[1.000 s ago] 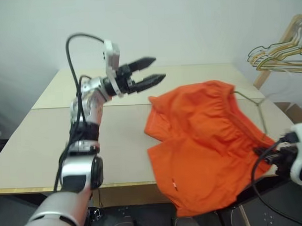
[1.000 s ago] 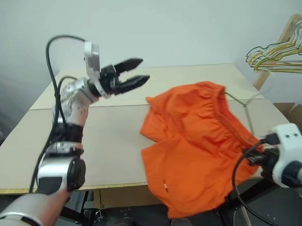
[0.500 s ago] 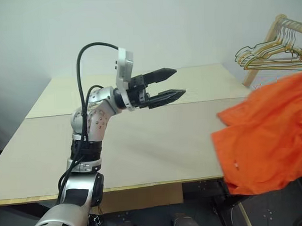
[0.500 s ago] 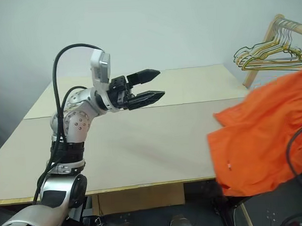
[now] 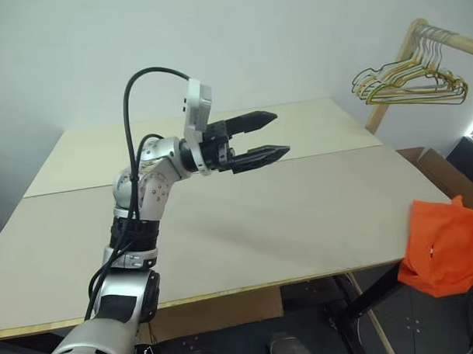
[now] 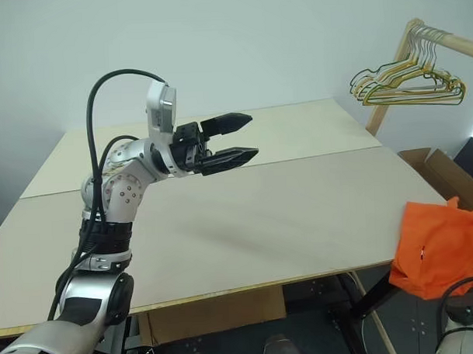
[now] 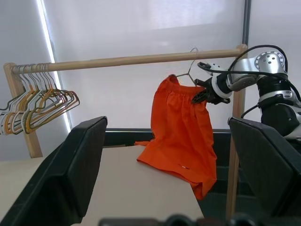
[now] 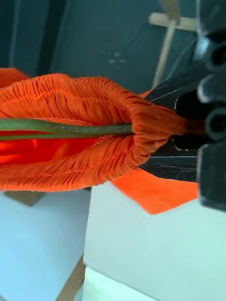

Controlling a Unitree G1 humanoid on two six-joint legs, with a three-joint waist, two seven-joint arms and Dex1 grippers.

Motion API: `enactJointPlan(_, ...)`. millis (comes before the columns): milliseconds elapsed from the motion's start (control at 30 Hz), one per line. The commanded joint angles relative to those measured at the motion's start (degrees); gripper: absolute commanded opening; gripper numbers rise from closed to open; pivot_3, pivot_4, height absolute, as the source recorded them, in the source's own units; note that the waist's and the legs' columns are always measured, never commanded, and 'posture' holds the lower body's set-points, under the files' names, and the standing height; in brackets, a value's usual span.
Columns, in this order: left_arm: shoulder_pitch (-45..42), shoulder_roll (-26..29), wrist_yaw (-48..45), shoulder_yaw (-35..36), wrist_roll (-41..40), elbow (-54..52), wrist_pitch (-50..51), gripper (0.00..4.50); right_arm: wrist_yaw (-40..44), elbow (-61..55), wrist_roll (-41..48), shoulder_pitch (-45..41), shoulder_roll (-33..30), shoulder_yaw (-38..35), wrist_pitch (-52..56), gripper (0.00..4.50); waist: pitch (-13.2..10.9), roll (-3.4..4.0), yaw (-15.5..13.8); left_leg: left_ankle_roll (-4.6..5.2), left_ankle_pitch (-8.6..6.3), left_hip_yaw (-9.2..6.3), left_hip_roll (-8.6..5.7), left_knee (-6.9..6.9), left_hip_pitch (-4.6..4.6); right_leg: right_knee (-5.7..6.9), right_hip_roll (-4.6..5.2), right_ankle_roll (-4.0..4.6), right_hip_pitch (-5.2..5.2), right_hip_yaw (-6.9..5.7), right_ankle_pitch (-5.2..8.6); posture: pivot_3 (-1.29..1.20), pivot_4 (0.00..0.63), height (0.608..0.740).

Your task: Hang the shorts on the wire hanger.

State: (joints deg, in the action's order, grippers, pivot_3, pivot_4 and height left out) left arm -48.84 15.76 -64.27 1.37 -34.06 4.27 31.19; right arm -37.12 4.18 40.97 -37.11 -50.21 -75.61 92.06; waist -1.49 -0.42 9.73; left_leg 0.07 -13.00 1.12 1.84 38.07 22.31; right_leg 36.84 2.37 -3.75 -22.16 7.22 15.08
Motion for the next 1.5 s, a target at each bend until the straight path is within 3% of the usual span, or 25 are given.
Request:
enactJointPlan(33, -1.6, 0.9, -0.2, 0.2, -0.7, -0.6, -1.1, 4.47, -5.8, -0.3, 2.6, -1.4, -0.2, -1.9, 0.4, 0.00, 0.0, 0.01, 0.0, 0.00, 0.00, 0.00, 0.00, -0.03, 0.00, -0.02, 0.00, 0.00, 0.00, -0.01, 0.00, -0.15, 0.000, 0.740)
enactJointPlan(100, -1.5, 1.1, -0.3, 0.1, -0.7, -0.8, -1.2, 4.47, -7.7, -1.5, 3.8, -0.3, 0.9, -1.4, 0.4, 0.00, 0.0, -0.01, 0.0, 0.00, 0.00, 0.00, 0.01, -0.05, 0.01, -0.06, 0.00, -0.01, 0.00, -0.01, 0.00, -0.14, 0.000, 0.740)
enactJointPlan(267, -1.7, 1.8, -0.8, 0.0, -0.6, -0.6, -1.4, 4.50, -10.0, -7.8, 3.9, 0.4, 2.2, 2.7, 0.4, 1.57, 0.0, 0.07, 0.2, 0.00, 0.00, 0.00, 0.00, -0.05, 0.01, -0.09, 0.00, -0.03, 0.01, 0.03, 0.00, -0.13, 0.000, 0.740)
enactJointPlan(433, -2.2, 2.7, -0.8, 0.0, -0.3, -0.4, -1.5, 4.50, -9.9, -16.4, -5.2, -1.3, 0.0, 11.8, 0.4, 3.29, 0.0, 0.30, 0.2, 0.00, 0.00, 0.02, 0.01, -0.15, -0.03, -0.09, 0.00, -0.03, -0.02, 0.04, 0.02, -0.12, 0.000, 0.740)
enactJointPlan(533, -2.3, 3.2, -0.8, 0.2, -0.4, -0.4, -1.4, 4.50, -10.1, -24.0, -12.6, -1.0, -2.5, 23.1, -1.9, 4.37, 0.0, 0.37, 0.2, 0.00, 0.00, 0.04, 0.01, -0.19, -0.03, -0.11, 0.00, -0.03, -0.06, 0.06, 0.03, -0.10, 0.000, 0.740)
enactJointPlan(600, -2.4, 3.5, -0.8, 0.3, -0.4, -0.3, -1.5, 4.50, -10.9, -28.3, -18.5, 1.2, -4.5, 31.7, -5.8, 4.47, 0.0, 0.38, 0.1, 0.00, 0.00, 0.07, 0.02, -0.22, -0.04, -0.11, 0.00, -0.03, -0.09, 0.08, 0.04, -0.09, 0.000, 0.740)
enactJointPlan(700, -2.6, 3.7, -0.6, 0.4, -0.4, -0.1, -1.6, 4.50, -11.4, -33.8, -30.0, 8.0, -7.9, 44.8, -20.0, 4.47, 0.0, 0.32, -0.1, 0.00, 0.00, 0.08, 0.03, -0.23, -0.03, -0.13, 0.00, 0.00, -0.11, 0.07, 0.07, -0.09, 0.000, 0.740)
enactJointPlan(900, -1.7, 5.3, -1.6, -1.2, 2.4, 0.0, -4.8, 4.50, -3.7, -35.1, -40.0, 9.6, -3.7, 59.3, -41.8, 4.47, -0.2, 0.08, -0.5, 0.00, 0.00, 0.16, 0.04, -0.23, -0.07, -0.16, 0.02, -0.02, -0.11, 0.14, 0.08, -0.05, 0.000, 0.740)
enactJointPlan(1000, -0.7, 7.5, -2.6, -2.5, 5.6, 1.9, -7.7, 4.50, 16.6, -33.9, -29.4, 8.9, 2.6, 61.7, -53.7, 4.47, -0.2, -0.02, -0.9, 0.00, 0.00, 0.15, 0.04, -0.23, -0.10, -0.15, 0.00, -0.03, -0.07, 0.13, 0.07, -0.02, 0.000, 0.740)
enactJointPlan(1067, 0.3, 9.1, -3.2, -2.9, 7.3, 3.1, -9.7, 4.50, 28.1, -32.6, -24.0, 10.0, 4.7, 62.4, -55.9, 4.47, -0.3, -0.13, -1.3, 0.00, 0.01, 0.11, 0.04, -0.23, -0.09, -0.14, 0.00, -0.04, -0.05, 0.09, 0.06, 0.01, 0.000, 0.740)
enactJointPlan(1267, 6.2, 14.9, -4.6, -3.6, 10.4, 1.0, -11.9, 4.50, 60.3, -27.9, -11.1, 14.4, 2.2, 64.1, -57.3, 4.47, -0.5, -0.46, -4.5, 0.01, 0.00, 0.00, 0.05, -0.23, 0.06, -0.25, 0.01, 0.06, -0.09, -0.08, 0.00, 0.09, 0.000, 0.740)
enactJointPlan(1367, 8.7, 17.4, -4.5, -3.4, 11.4, -0.5, -12.2, 4.50, 70.6, -26.3, -11.1, 15.6, -0.5, 65.9, -59.8, 4.47, -0.6, -0.56, -6.6, 0.02, 0.00, 0.00, 0.07, -0.23, 0.08, -0.27, 0.01, 0.16, -0.12, -0.14, -0.04, 0.14, 0.000, 0.740)
enactJointPlan(1500, 11.0, 19.9, -4.2, -2.5, 10.9, -3.4, -11.2, 4.50, 78.0, -24.0, -11.2, 14.4, -1.7, 67.3, -60.3, 4.47, -0.8, -0.88, -9.2, 0.02, 0.00, 0.00, 0.09, -0.23, 0.05, -0.18, 0.02, 0.07, -0.14, -0.21, 0.02, 0.18, 0.000, 0.740)
